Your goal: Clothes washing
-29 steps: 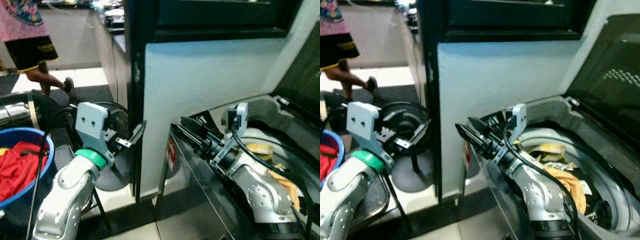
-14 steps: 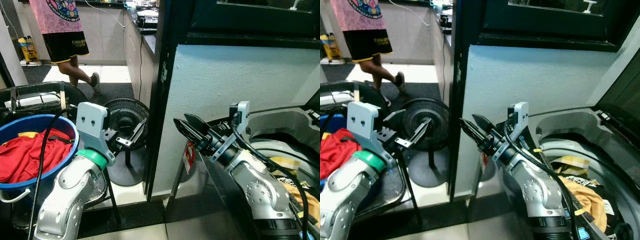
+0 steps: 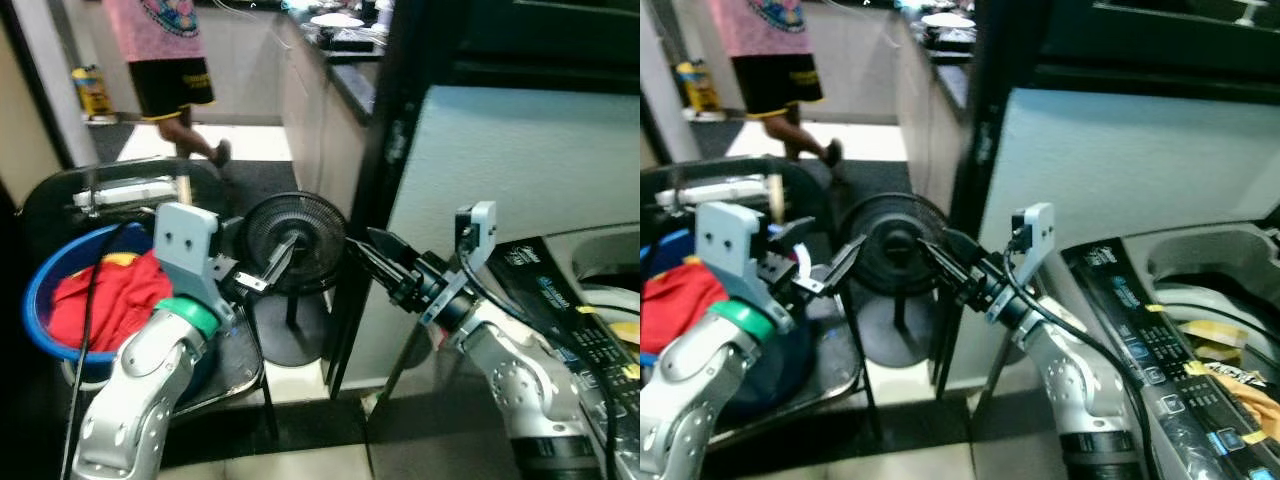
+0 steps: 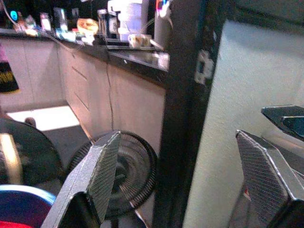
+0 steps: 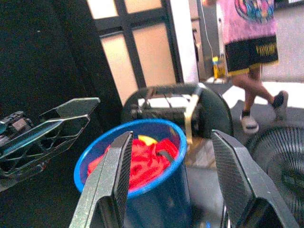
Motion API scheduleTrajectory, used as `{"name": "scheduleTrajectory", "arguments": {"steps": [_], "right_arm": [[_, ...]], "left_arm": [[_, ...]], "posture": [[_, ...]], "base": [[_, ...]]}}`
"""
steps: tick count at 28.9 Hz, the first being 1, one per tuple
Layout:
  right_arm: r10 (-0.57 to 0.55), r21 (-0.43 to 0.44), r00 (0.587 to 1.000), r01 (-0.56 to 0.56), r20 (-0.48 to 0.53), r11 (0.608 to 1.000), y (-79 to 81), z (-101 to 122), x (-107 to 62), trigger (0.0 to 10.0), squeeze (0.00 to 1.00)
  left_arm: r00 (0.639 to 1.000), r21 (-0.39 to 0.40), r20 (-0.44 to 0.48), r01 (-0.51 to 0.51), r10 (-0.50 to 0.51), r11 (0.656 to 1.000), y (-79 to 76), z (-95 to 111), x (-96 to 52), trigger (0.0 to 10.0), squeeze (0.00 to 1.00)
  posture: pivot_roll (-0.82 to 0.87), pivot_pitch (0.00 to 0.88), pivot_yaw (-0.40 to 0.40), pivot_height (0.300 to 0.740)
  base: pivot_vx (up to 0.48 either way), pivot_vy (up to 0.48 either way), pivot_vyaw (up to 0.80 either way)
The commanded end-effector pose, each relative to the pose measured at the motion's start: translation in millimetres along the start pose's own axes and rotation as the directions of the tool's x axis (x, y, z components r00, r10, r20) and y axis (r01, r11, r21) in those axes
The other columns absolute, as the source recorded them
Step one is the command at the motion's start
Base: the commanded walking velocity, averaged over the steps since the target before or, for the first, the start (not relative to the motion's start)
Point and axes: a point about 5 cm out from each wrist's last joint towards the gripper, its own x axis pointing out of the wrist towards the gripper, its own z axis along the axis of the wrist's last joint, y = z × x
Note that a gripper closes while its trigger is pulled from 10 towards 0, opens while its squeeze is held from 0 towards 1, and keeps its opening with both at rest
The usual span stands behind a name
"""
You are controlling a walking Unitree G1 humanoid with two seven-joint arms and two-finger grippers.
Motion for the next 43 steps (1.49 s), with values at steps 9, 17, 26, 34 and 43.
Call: {"name": "scheduleTrajectory", "arguments": {"steps": [9, 17, 26, 34, 43], "right_arm": [[0.010, 0.004, 1.000, -0.010, -0.029, 1.000, 3.2, -9.0, 3.4, 10.0, 0.00], [-0.007, -0.047, 0.998, 0.003, -0.068, 0.999, 5.6, -15.6, 6.8, 10.0, 0.00], [-0.076, -0.100, 0.993, 0.067, -0.089, 0.993, 9.4, -28.1, 15.9, 10.0, 0.00], [-0.090, -0.115, 0.992, 0.079, -0.087, 0.990, 9.5, -29.3, 14.8, 10.0, 0.00], [-0.223, -0.295, 0.972, 0.191, -0.077, 0.936, 3.3, -34.2, 17.4, 10.0, 0.00]], "left_arm": [[0.998, 0.017, -0.037, -0.053, 0.054, 0.998, 8.0, -6.6, -5.8, 10.0, 0.00], [0.983, -0.005, -0.020, -0.182, 0.182, 0.983, 21.1, -6.4, -1.9, 10.0, 0.00], [0.962, 0.019, -0.038, -0.269, 0.269, 0.963, 27.8, -14.9, 3.1, 10.0, 0.00], [0.954, 0.005, -0.039, -0.296, 0.296, 0.955, 30.9, -15.2, 1.3, 10.0, 0.00], [0.943, -0.019, -0.051, -0.329, 0.328, 0.944, 29.3, -21.3, -0.1, 10.0, 0.00]], "posture": [[0.01, 0.000, -0.058, 0.740], [0.01, 0.000, -0.057, 0.740], [0.01, 0.000, -0.057, 0.740], [0.01, 0.000, -0.059, 0.740], [0.01, 0.006, -0.063, 0.740]], "base": [[0.000, 0.053, 0.00], [0.000, 0.000, 0.00], [0.000, 0.000, 0.00], [0.000, 0.000, 0.00], [0.000, 0.000, 0.00]]}}
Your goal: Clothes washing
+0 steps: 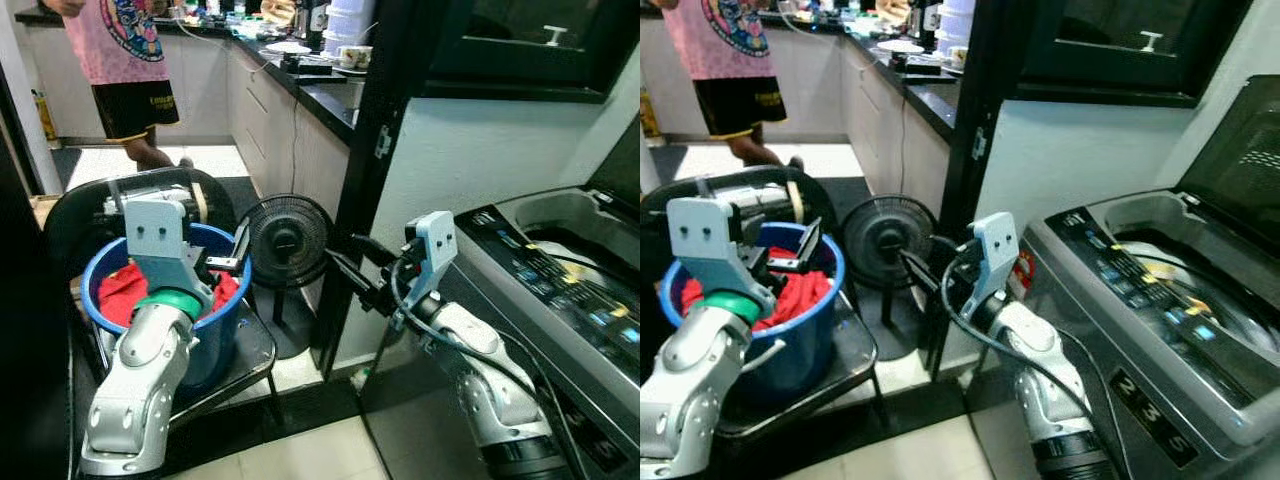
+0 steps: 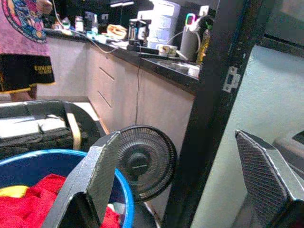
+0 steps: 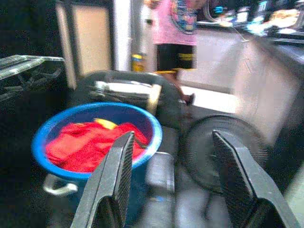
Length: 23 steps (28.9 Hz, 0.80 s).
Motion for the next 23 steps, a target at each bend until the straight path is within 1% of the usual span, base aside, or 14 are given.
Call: {"name": "scheduleTrajectory", "arguments": {"steps": [1, 4, 9, 11, 13, 16, 23], "right_arm": [[-0.038, -0.051, 0.999, 0.037, -0.020, 0.998, -3.1, -4.8, -0.5, 10.0, 0.00], [-0.032, -0.059, 0.999, 0.030, -0.029, 0.998, -2.4, -6.5, -0.3, 10.0, 0.00], [0.020, -0.022, 0.999, -0.021, -0.041, 1.000, 3.1, -10.1, -1.3, 10.0, 0.00], [0.020, -0.022, 0.999, -0.021, -0.041, 1.000, 3.1, -10.1, -1.3, 10.0, 0.00], [0.032, 0.002, 0.999, -0.032, -0.029, 0.999, 5.3, -10.4, -2.1, 10.0, 0.00], [0.027, 0.013, 0.999, -0.027, -0.017, 1.000, 5.8, -10.7, -2.3, 10.0, 0.00], [0.026, 0.035, 0.999, -0.026, -0.024, 0.999, 7.8, -16.0, -3.3, 10.0, 0.00]], "left_arm": [[1.000, -0.007, -0.020, -0.003, 0.003, 1.000, -1.7, -6.2, -0.4, 10.0, 0.00], [1.000, -0.008, -0.020, -0.006, 0.005, 1.000, -2.1, -6.7, -0.7, 10.0, 0.00], [1.000, -0.007, -0.016, -0.010, 0.010, 1.000, -2.2, -6.6, -0.6, 10.0, 0.00], [1.000, -0.007, -0.016, -0.010, 0.010, 1.000, -2.2, -6.6, -0.6, 10.0, 0.00], [1.000, -0.003, -0.012, -0.009, 0.009, 1.000, -2.2, -6.3, -0.5, 10.0, 0.00], [1.000, -0.003, -0.011, -0.002, 0.002, 1.000, -3.1, -6.1, -0.9, 10.0, 0.00], [1.000, -0.015, -0.017, 0.010, -0.010, 1.000, -7.2, -7.2, -2.1, 10.0, 0.00]], "posture": [[0.01, 0.006, -0.063, 0.740], [0.01, 0.006, -0.063, 0.740], [0.01, 0.009, -0.063, 0.740], [0.01, 0.009, -0.063, 0.740], [0.01, 0.008, -0.062, 0.740], [0.01, 0.009, -0.062, 0.740], [0.01, 0.006, -0.062, 0.740]], "base": [[0.000, 0.000, 0.00], [0.000, 0.000, 0.00], [0.000, 0.000, 0.00], [0.000, 0.000, 0.00], [0.000, 0.000, 0.00], [0.000, 0.000, 0.00], [0.000, 0.000, 0.00]]}}
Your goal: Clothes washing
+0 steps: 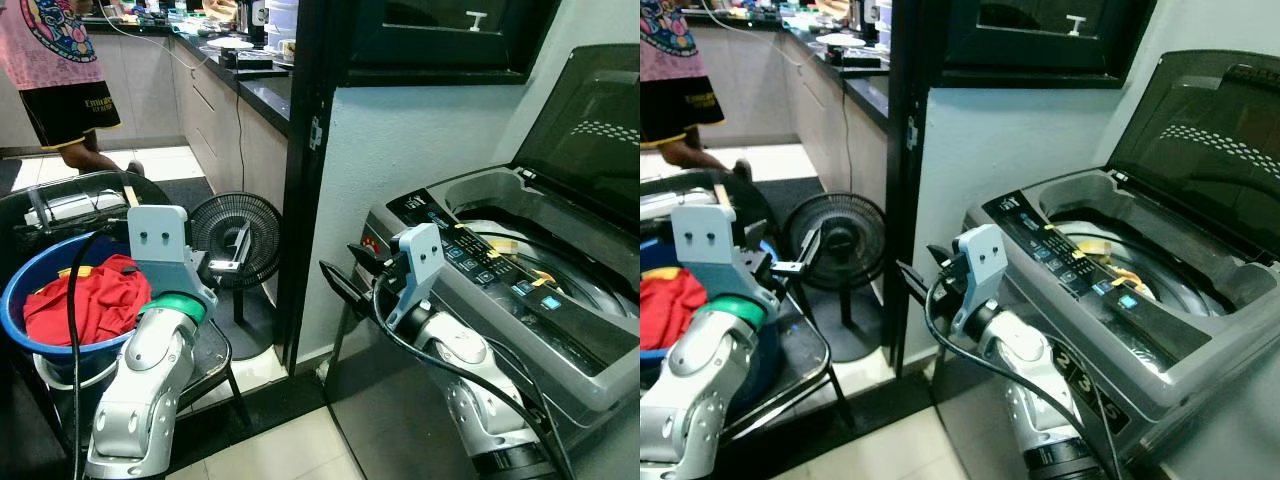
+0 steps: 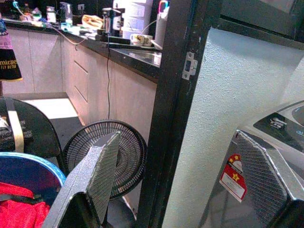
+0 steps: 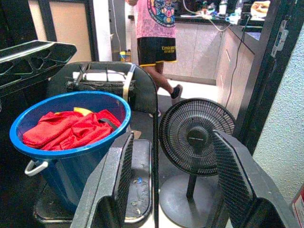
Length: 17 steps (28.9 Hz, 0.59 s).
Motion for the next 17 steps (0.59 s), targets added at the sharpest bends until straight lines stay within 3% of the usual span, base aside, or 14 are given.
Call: {"name": "scheduleTrajectory", "arguments": {"steps": [1, 12, 14, 17], "right_arm": [[-0.008, 0.031, 1.000, 0.008, -0.010, 0.999, 0.3, -7.4, -4.5, 10.0, 0.00], [0.002, 0.038, 1.000, -0.002, -0.007, 0.999, 4.2, -10.4, -8.5, 10.0, 0.00], [0.013, 0.028, 1.000, -0.012, -0.007, 1.000, 5.7, -10.9, -9.3, 10.0, 0.00], [0.038, 0.009, 0.999, -0.038, -0.007, 0.999, 10.9, -12.2, -8.7, 10.0, 0.00]], "left_arm": [[1.000, 0.006, -0.019, 0.004, -0.004, 1.000, -3.6, -5.6, -2.3, 10.0, 0.00], [0.999, 0.041, -0.025, 0.029, -0.028, 0.999, -6.9, -10.2, -3.3, 10.0, 0.00], [0.999, 0.039, -0.022, 0.031, -0.030, 0.999, -8.6, -9.5, -2.1, 10.0, 0.00], [1.000, 0.029, -0.004, 0.016, -0.016, 0.999, -9.8, -7.0, 3.2, 10.0, 0.00]], "posture": [[0.01, 0.005, -0.061, 0.740], [0.00, 0.016, -0.047, 0.740], [0.01, 0.018, -0.047, 0.740], [0.00, 0.005, -0.045, 0.740]], "base": [[0.000, 0.000, 0.00], [0.000, 0.000, 0.00], [0.307, 0.000, 0.00], [0.338, 0.000, 0.80]]}}
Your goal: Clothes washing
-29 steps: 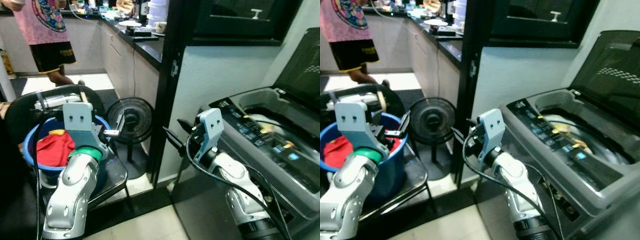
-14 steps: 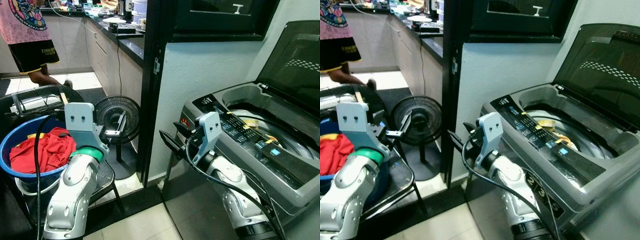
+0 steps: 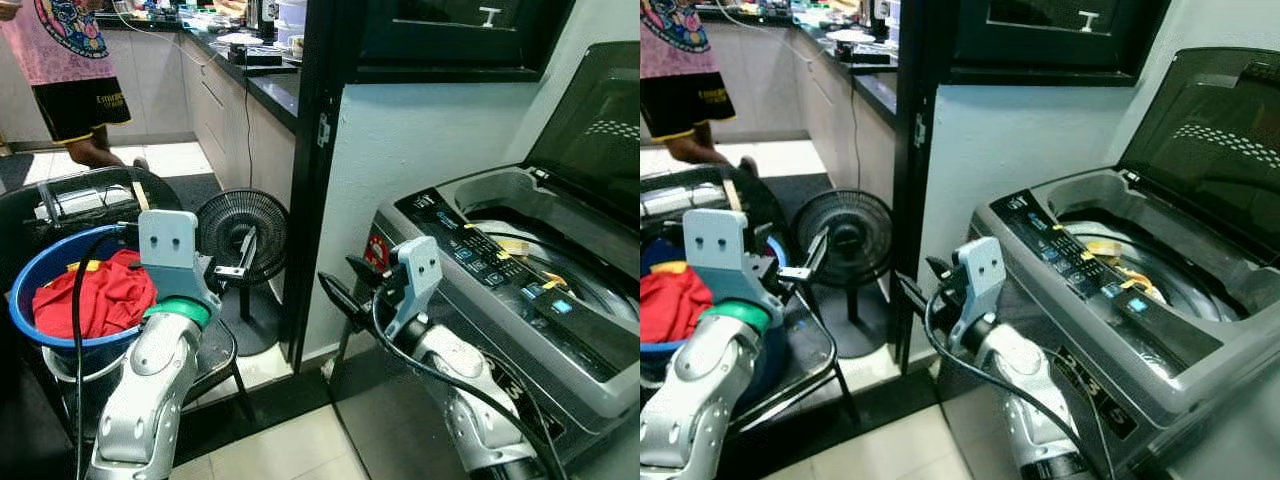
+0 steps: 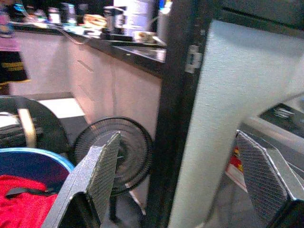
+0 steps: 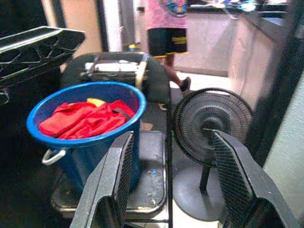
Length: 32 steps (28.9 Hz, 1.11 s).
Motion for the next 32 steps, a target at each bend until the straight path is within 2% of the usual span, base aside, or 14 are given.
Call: {"name": "scheduleTrajectory", "arguments": {"steps": [1, 8, 12, 21, 32], "right_arm": [[0.022, -0.011, 1.000, -0.022, 0.009, 1.000, 4.6, 1.2, 1.4, 10.0, 0.00], [0.028, -0.014, 1.000, -0.028, 0.013, 1.000, 5.9, 1.6, 1.6, 10.0, 0.00], [0.056, -0.011, 0.998, -0.056, 0.009, 0.998, 3.9, 3.5, -1.0, 10.0, 0.00], [0.087, -0.006, 0.996, -0.087, 0.019, 0.996, 6.7, 4.6, 1.6, 10.0, 0.00], [0.163, -0.028, 0.987, -0.162, 0.018, 0.986, 16.0, 4.5, -0.7, 10.0, 0.00]], "left_arm": [[1.000, 0.000, 0.007, -0.014, 0.014, 1.000, 1.1, 0.3, 2.4, 10.0, 0.00], [1.000, -0.003, 0.010, -0.019, 0.019, 1.000, 1.1, 0.4, 4.1, 10.0, 0.00], [1.000, -0.020, 0.008, -0.011, 0.011, 1.000, -3.1, -0.8, 5.0, 10.0, 0.00], [1.000, -0.022, 0.009, -0.025, 0.025, 0.999, -1.5, -1.4, 2.2, 10.0, 0.00], [1.000, -0.011, 0.006, -0.020, 0.020, 1.000, -3.7, -2.4, 3.9, 10.0, 0.00]], "posture": [[0.00, 0.005, -0.045, 0.740], [-0.01, 0.007, -0.046, 0.740], [0.00, 0.012, -0.065, 0.740], [0.00, 0.015, -0.067, 0.740], [0.00, 0.017, -0.069, 0.740]], "base": [[0.349, 0.000, 0.80], [0.352, 0.000, 0.70], [0.363, 0.000, 0.00], [0.361, 0.000, 0.00], [0.368, 0.000, 0.80]]}}
